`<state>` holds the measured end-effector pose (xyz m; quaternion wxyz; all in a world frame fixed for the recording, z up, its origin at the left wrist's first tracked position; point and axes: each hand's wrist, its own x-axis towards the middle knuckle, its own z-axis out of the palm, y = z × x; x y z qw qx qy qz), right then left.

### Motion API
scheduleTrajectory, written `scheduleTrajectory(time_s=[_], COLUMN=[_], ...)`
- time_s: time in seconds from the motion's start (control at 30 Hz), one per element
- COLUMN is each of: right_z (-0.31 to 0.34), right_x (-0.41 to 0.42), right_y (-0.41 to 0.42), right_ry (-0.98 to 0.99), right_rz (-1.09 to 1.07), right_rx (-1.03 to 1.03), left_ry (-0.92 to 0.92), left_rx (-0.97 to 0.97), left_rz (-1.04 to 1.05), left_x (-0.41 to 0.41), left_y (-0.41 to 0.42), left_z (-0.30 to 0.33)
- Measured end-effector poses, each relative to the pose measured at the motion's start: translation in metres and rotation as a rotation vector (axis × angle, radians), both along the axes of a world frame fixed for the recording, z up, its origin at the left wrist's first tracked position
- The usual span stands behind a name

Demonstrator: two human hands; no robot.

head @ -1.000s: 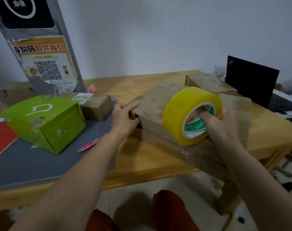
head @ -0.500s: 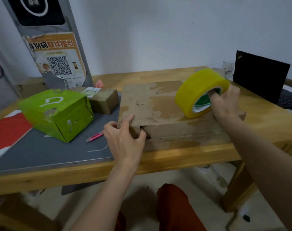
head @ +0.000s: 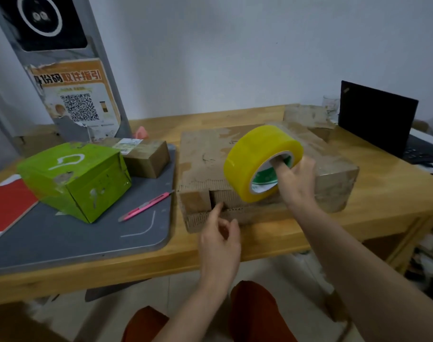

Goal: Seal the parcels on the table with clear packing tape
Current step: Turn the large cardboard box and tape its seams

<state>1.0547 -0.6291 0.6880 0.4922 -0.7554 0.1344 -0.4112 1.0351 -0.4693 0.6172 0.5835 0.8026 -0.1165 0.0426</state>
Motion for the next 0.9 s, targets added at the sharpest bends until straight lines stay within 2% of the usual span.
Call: scheduleTrajectory(time_s=[0.1,0.33,0.4,0.5,0.6,0.7,0.9], right_z=[0.002,0.002,0.003,0.003,0.005,0.006,0.008], right_x=[-0.002,0.0,0.0,-0.002,-0.001,0.0,-0.003], right_y=[0.0,0.0,0.0,0.001,0.001,0.001,0.004], right_ry=[0.016,0.062,0.06,0.056,0.037,0.029,0.08], right_rz=[0.009,0.018,0.027,0.018,-0.01,-0.021,0.005], right_rx=[-0.005,-0.027,-0.026,-0.044,-0.048,-0.059,-0.027], left_ry=[0.205,0.415,0.588,0.815,0.881,0.861,0.573], left_rx=[-0.111,-0.34,-0.538,-0.962,-1.236,-1.249,-0.954], left_rz=[-0.016,-0.008,-0.009,0.09,0.154,0.26,0.341], left_x=[-0.008,-0.002,0.004,0.015,0.017,0.012,0.0], left_y=[-0.014,-0.017,-0.021,-0.025,-0.023,-0.022,-0.024], left_z=[0.012,0.028,0.038,0.052,0.057,0.055,0.033])
